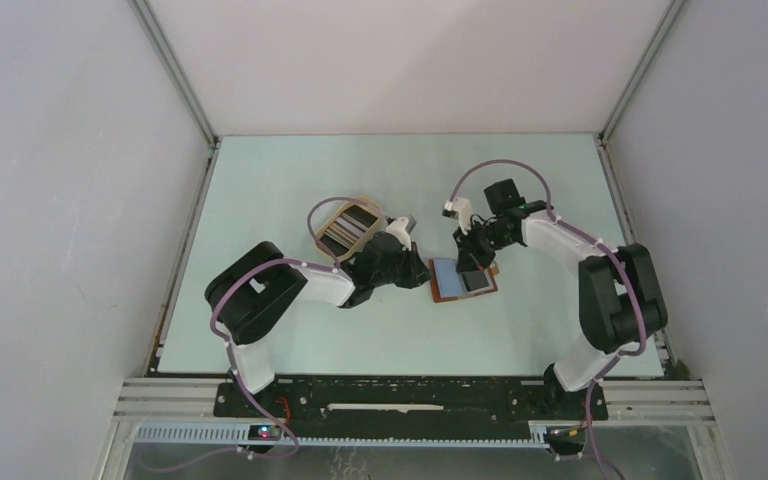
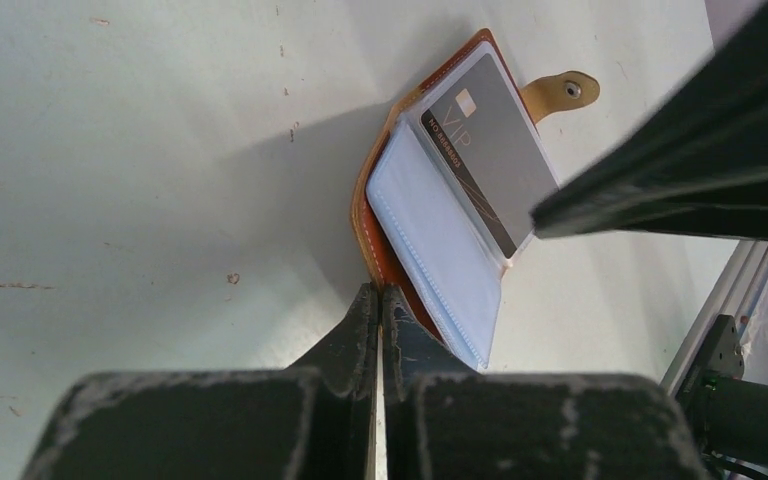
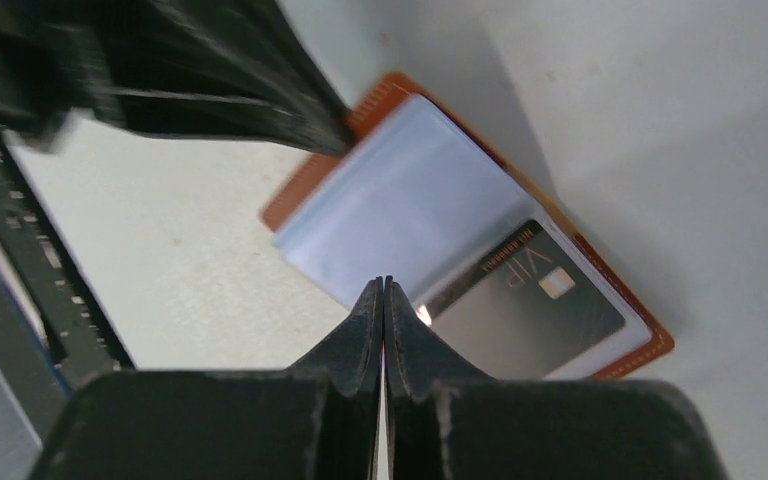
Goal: Put the credit cards into the card holder
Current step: Open the card holder at the center of the board.
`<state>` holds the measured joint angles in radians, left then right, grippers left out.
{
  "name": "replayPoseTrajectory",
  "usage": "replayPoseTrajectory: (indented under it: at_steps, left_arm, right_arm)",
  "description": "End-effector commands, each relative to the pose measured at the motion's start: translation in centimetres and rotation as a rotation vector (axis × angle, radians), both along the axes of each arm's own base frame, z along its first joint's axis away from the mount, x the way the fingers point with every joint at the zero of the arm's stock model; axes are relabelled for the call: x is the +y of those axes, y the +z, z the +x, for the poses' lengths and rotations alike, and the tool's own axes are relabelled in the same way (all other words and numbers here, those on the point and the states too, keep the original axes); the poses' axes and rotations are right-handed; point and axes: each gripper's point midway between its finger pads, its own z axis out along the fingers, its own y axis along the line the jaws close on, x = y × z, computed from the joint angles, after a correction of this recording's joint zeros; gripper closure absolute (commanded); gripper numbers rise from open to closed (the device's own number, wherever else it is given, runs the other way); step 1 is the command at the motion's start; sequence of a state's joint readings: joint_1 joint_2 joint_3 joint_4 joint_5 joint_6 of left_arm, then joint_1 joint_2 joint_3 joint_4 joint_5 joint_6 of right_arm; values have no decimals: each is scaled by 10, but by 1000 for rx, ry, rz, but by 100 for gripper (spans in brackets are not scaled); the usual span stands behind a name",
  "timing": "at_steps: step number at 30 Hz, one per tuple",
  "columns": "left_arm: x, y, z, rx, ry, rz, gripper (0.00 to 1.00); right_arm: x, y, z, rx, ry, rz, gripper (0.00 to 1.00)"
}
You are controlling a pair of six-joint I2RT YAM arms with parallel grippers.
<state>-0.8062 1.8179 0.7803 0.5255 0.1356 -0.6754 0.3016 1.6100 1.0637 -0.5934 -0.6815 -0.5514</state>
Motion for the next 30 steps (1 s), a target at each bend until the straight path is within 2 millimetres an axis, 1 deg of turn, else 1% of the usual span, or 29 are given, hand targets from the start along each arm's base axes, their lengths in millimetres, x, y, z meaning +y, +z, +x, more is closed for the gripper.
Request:
replayPoseTrajectory:
  at_steps: [1, 4, 9, 11, 14, 16, 19, 22, 26, 28, 30]
  left_arm:
    - [-8, 24, 4, -75, -27, -43, 100]
    - [-4, 20, 7, -70, -2, -26, 100]
    - [5, 12, 12, -52, 53, 16, 100]
    - [8, 11, 13, -49, 72, 26, 100]
    - [11, 13, 15, -49, 97, 32, 99]
    - [16, 17, 14, -56, 112, 32, 94]
    - [24, 31, 15, -83, 141, 25, 84]
    - [31, 41, 12, -102, 152, 23, 78]
    - [36, 50, 7, -119, 144, 19, 74]
    - [36, 56, 3, -137, 122, 5, 73]
    - [33, 66, -1, -162, 90, -28, 71]
  right_arm:
    - [-27, -17, 22, -6, -112, -191, 96]
    - [-39, -33, 26, 0, -135, -271, 96]
    - [-48, -48, 27, 45, -150, -331, 94]
    - [-50, -52, 27, 59, -156, -341, 94]
    - [-50, -51, 26, 64, -153, -332, 92]
    - [-47, -45, 26, 59, -148, -311, 91]
    - [-42, -33, 24, 50, -132, -261, 88]
    - [-35, -20, 20, 43, -105, -201, 87]
    - [-26, -2, 14, 24, -62, -121, 86]
    - [-23, 7, 11, 14, -45, -89, 85]
    - [-20, 16, 9, 0, -29, -59, 85]
